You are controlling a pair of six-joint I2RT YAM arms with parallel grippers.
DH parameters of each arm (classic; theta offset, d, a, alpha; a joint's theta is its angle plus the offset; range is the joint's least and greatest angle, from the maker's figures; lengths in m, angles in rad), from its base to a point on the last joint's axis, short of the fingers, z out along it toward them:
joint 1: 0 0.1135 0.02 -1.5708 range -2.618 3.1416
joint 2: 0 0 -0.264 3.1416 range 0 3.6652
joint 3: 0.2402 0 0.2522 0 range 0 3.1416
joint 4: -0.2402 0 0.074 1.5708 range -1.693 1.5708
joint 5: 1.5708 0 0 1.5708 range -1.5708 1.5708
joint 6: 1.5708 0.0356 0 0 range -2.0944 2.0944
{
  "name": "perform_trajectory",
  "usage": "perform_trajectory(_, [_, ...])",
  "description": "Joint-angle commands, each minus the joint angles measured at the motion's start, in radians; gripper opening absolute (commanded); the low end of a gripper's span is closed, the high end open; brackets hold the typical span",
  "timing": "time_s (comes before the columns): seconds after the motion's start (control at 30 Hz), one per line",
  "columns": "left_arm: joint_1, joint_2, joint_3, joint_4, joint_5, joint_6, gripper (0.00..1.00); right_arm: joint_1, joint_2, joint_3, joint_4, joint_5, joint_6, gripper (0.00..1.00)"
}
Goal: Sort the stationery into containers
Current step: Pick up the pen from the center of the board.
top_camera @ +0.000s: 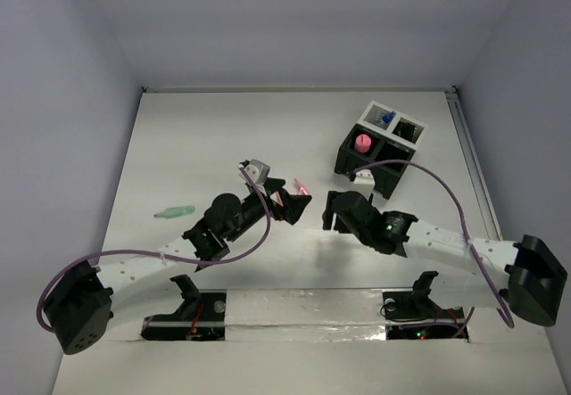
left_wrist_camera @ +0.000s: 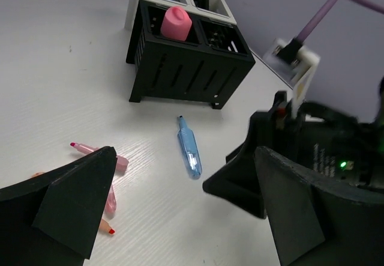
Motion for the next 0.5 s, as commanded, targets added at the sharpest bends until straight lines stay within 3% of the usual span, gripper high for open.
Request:
perform_trajectory(0.0, [0.002,-0.016,-0.010,0.015,-0.021,0.005,0.99,0.037,0.090,-0.014,-0.123,0.044,0.193,0.77])
perform_trajectory(0.03, [0.002,-0.015,-0.010,0.015,-0.018,0.003,0.99,0.051,0.113,-0.016,-0.119,0.056,0.208,0.83])
perform_trajectory(0.13, [0.002,-0.008,-0.007,0.017,-0.003,0.003,0.99,0.051,0.171,-0.016,-0.116,0.091,0.265,0.84])
perform_trajectory(0.3, [0.002,0.004,-0.007,0.027,0.011,0.002,0.99,0.051,0.220,-0.046,-0.090,0.128,0.328,0.76])
perform_trajectory(0.33, [0.002,0.007,-0.005,0.029,0.009,0.000,0.99,0.051,0.248,-0.045,-0.088,0.134,0.332,0.70])
perform_trajectory(0.47, [0.002,0.022,-0.002,0.035,0.031,-0.001,0.99,0.051,0.306,-0.043,-0.061,0.157,0.352,0.66])
